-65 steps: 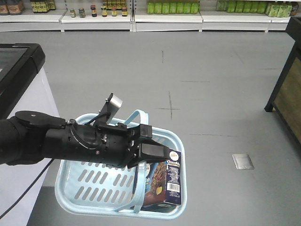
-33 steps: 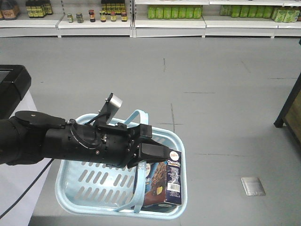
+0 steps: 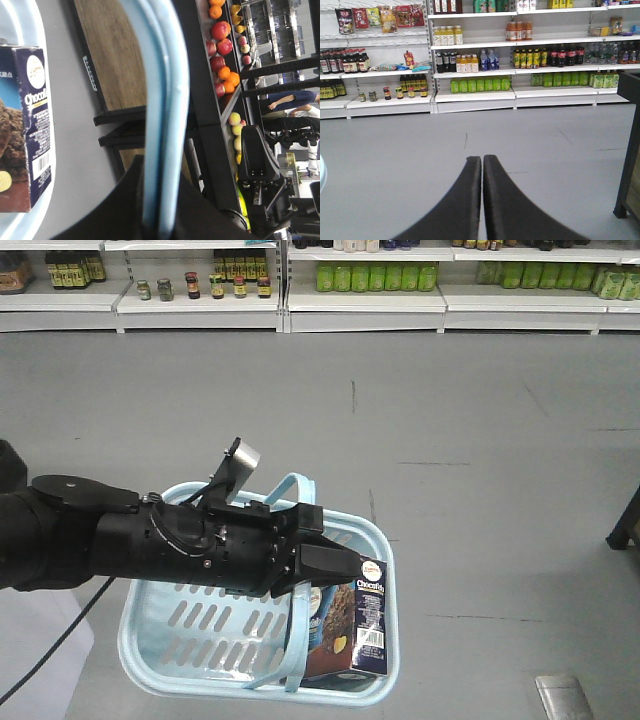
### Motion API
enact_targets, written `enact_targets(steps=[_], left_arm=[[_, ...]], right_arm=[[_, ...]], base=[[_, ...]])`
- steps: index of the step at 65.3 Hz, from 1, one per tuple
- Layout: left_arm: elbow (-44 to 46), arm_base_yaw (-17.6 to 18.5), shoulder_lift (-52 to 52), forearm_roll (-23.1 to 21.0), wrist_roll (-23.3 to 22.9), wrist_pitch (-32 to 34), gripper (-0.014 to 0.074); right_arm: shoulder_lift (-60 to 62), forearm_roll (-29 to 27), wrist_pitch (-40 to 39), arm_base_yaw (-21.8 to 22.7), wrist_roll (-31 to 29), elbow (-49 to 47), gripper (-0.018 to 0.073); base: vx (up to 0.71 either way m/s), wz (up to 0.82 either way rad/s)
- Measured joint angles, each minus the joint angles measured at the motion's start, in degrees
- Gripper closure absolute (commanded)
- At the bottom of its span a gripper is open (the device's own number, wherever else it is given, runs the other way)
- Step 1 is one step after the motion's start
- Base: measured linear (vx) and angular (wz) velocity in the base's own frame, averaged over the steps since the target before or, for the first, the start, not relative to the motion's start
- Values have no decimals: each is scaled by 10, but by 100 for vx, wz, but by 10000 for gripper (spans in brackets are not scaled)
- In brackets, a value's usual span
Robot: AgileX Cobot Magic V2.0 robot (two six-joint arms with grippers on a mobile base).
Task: Left arm holds basket, right arm returns cookies
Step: 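Hold the basket with the left gripper while driving toward the drink shelves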
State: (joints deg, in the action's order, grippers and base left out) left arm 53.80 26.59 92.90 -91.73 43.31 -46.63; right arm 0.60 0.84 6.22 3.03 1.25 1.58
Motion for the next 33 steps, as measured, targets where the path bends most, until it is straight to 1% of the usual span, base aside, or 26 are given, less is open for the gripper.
enact_targets(steps=[33], left_arm=[[0, 0, 0, 0, 0, 0, 603]], right_arm=[[0, 0, 0, 0, 0, 0, 567]], base=[[35, 0]])
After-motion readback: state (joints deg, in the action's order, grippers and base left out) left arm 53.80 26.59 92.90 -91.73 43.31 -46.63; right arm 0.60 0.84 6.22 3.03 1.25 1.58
